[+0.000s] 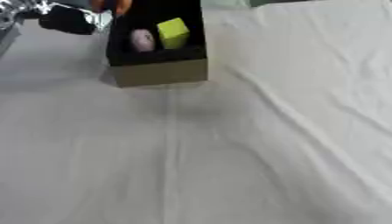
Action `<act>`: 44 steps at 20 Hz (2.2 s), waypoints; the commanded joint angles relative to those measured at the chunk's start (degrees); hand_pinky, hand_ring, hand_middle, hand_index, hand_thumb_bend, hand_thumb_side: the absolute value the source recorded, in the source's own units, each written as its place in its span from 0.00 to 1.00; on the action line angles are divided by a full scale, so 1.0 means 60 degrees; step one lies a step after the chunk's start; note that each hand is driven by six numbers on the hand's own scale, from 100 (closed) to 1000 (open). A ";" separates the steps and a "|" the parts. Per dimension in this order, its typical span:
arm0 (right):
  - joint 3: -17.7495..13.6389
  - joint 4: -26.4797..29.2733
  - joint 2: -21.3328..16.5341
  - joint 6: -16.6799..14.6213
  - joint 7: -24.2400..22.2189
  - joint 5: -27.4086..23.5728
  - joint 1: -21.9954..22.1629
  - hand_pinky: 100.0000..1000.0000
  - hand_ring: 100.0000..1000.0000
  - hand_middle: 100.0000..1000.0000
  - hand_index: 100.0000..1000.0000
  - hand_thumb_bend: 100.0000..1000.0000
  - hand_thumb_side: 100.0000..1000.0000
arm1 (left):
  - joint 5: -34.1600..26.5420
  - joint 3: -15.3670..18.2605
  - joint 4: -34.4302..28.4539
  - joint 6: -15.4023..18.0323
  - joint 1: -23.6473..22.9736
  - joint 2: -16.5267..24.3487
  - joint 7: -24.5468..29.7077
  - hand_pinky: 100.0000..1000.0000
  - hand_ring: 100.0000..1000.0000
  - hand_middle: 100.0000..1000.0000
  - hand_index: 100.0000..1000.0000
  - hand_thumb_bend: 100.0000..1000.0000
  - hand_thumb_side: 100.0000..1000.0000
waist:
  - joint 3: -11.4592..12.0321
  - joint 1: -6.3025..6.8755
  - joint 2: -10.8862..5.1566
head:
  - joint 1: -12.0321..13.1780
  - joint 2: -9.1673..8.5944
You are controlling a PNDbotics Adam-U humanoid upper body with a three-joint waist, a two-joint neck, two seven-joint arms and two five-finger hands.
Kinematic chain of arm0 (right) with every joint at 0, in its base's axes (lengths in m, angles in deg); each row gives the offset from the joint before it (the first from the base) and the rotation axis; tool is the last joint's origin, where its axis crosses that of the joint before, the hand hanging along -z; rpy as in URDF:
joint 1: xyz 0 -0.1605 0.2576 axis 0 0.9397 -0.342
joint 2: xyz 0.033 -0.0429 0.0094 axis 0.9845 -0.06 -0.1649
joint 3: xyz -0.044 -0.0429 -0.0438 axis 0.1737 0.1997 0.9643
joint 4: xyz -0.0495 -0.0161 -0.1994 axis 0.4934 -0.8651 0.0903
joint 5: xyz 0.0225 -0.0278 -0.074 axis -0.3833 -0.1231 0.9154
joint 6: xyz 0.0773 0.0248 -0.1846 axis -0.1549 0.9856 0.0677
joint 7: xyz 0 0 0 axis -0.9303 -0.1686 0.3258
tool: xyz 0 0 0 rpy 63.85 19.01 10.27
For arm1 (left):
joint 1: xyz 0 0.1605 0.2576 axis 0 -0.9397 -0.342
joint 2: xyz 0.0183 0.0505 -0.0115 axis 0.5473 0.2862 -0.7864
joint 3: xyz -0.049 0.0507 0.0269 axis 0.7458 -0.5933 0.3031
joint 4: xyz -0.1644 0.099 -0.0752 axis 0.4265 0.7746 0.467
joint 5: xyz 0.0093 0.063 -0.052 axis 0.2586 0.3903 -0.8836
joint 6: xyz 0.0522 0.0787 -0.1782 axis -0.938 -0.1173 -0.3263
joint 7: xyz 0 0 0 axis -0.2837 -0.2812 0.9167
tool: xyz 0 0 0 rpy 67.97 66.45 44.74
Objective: Pick up objects on the table and place them in the box.
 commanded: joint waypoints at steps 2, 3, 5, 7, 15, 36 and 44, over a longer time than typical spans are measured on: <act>-0.0037 0.0141 -0.0076 -0.0041 -0.0029 -0.0012 -0.0276 0.84 0.86 0.64 0.78 0.00 0.97 | 0.0634 0.0420 0.1111 0.0279 0.0602 -0.0319 -0.0443 0.49 0.61 0.62 0.67 0.00 0.33 | -0.0137 0.0008 -0.0059 | 0.0332 -0.0295; -0.0026 0.0141 -0.0057 -0.0051 -0.0036 -0.0023 -0.0320 0.84 0.86 0.64 0.78 0.00 0.97 | 0.0793 0.0477 0.1362 0.0328 0.0701 -0.0417 -0.0525 0.49 0.61 0.62 0.67 0.00 0.33 | -0.0190 0.0018 -0.0008 | 0.0393 -0.0351; -0.0015 0.0141 -0.0018 -0.0061 -0.0043 -0.0039 -0.0402 0.84 0.86 0.64 0.78 0.00 0.97 | 0.1127 0.0591 0.1826 0.0397 0.0858 -0.0604 -0.0689 0.50 0.62 0.62 0.67 0.00 0.34 | -0.0296 0.0039 0.0084 | 0.0493 -0.0451; -0.0002 0.0141 0.0011 -0.0072 -0.0051 -0.0055 -0.0472 0.84 0.86 0.64 0.78 0.00 0.97 | 0.1505 0.0682 0.2238 0.0441 0.0977 -0.0755 -0.0872 0.51 0.62 0.62 0.66 0.00 0.34 | -0.0404 0.0059 0.0155 | 0.0551 -0.0543; 0.0030 0.0141 0.0122 -0.0102 -0.0076 -0.0116 -0.0597 0.85 0.85 0.64 0.78 0.00 0.97 | 0.2558 0.0921 0.3254 0.0803 0.1270 -0.1219 -0.1407 0.58 0.67 0.66 0.70 0.00 0.39 | -0.0638 0.0138 0.0277 | 0.0647 -0.0692; -0.0033 0.0141 0.0194 -0.0090 -0.0044 -0.0183 -0.0426 0.85 0.86 0.64 0.78 0.00 0.97 | 0.3227 0.1080 0.3162 0.0855 0.1100 -0.1253 -0.0942 0.78 0.87 0.84 0.88 0.34 0.73 | -0.0552 0.0115 -0.0045 | 0.0478 -0.0405; -0.0079 0.0141 0.0150 -0.0063 -0.0023 -0.0167 -0.0263 0.85 0.86 0.64 0.78 0.00 0.96 | 0.1872 0.1025 0.1509 0.0613 0.0837 -0.0834 -0.1043 0.74 0.85 0.82 0.85 0.14 0.69 | -0.0326 0.0047 -0.0361 | 0.0338 -0.0161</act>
